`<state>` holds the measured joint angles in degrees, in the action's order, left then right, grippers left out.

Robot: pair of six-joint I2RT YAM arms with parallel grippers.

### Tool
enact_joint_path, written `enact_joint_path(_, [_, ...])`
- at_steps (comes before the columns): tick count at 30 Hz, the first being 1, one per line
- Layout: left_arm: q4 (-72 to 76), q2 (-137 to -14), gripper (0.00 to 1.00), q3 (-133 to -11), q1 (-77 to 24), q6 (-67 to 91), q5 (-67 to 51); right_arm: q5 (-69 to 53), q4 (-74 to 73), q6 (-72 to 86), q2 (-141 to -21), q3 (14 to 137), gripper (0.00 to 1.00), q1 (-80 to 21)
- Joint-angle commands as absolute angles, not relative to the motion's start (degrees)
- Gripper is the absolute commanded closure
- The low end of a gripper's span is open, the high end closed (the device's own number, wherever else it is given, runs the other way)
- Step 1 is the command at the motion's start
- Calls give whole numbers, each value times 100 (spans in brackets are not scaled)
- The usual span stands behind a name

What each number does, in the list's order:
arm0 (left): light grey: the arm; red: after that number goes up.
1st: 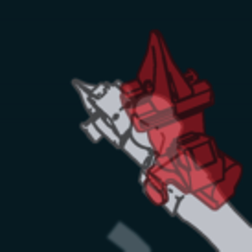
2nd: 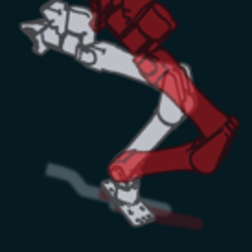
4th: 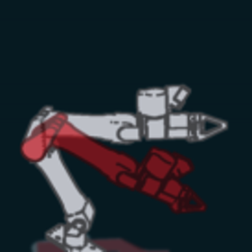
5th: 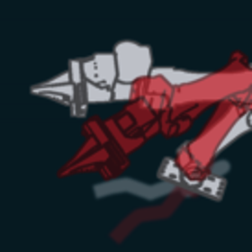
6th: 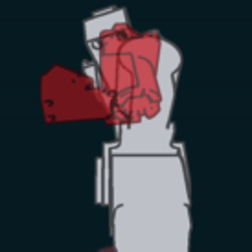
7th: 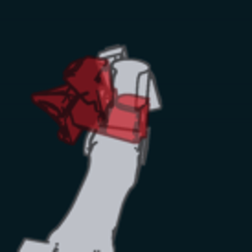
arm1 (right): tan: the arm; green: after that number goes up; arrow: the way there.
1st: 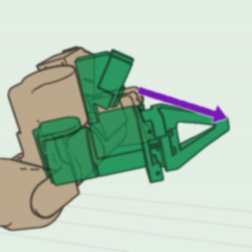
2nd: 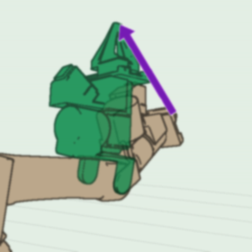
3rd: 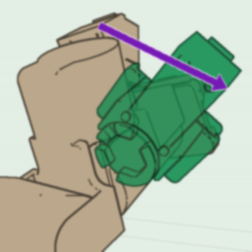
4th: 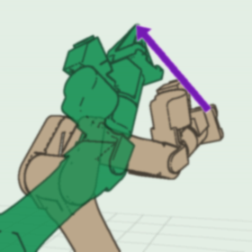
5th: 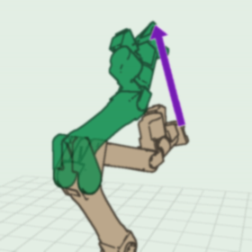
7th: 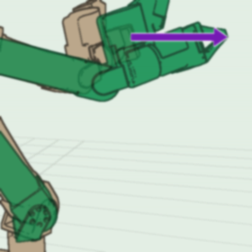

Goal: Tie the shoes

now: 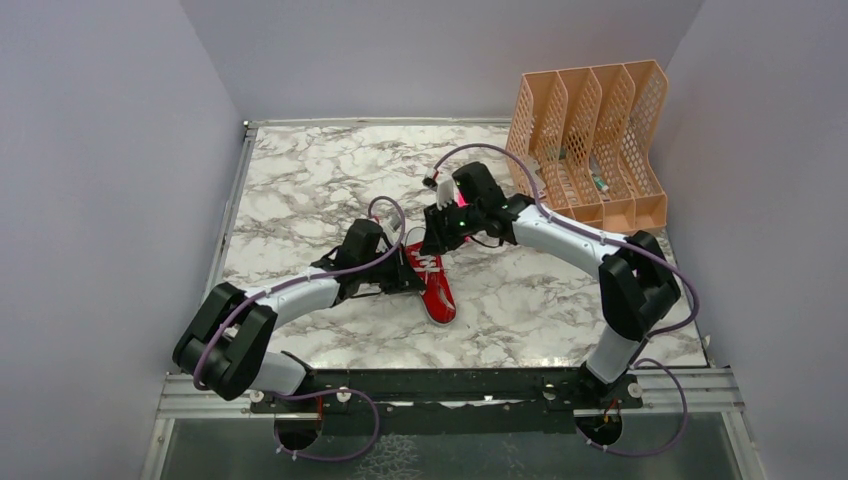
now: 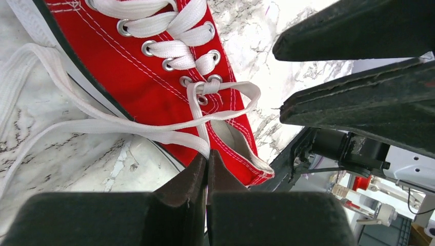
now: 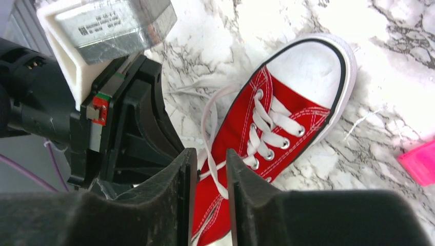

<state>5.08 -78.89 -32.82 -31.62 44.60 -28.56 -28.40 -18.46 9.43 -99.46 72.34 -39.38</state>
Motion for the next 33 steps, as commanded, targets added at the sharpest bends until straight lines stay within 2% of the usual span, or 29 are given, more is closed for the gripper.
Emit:
enact_joint_path(1, [784, -7804, 97, -3132, -3155, 4588, -2914, -2869, -1025, 1450, -10144, 7157, 72, -3946])
enact_joint_path(4, [877, -7812, 97, -3082, -3156, 4570, -2988, -2494, -744, 2302, -10381, 7139, 84, -3956])
enact_joint_path(7, [980, -7786, 97, -3063, -3155, 4592, -3038, -2851, -764, 2476, -10857, 7355, 90, -4051])
enact_joint_path(12, [1070, -7930, 97, -3244, -3155, 4495, -3203, -3153, -926, 2372, -11201, 7513, 94, -4437])
enact_joint_path(20, [922, -8092, 98, -3507, -3155, 4153, -3308, -4297, -1279, 2582, -11278, 7542, 97, -4452])
enact_joint_path(24, [910, -8163, 98, -3597, -3155, 4077, -3380, -4257, -2373, 2100, -11617, 8139, 96, -4454])
enact_joint_path(29, [873, -8110, 99, -3649, -3155, 4041, -3450, -4254, -2392, 2494, -11514, 8337, 90, -4193])
enact_joint_path(31, [816, -8099, 99, -3643, -3143, 4068, -3438, -4252, -2365, 2810, -11309, 8418, 84, -3988])
enact_joint_path(33, [720, -8139, 100, -3655, -3102, 4089, -3416, -4060, -2378, 2844, -11001, 8478, 73, -3817])
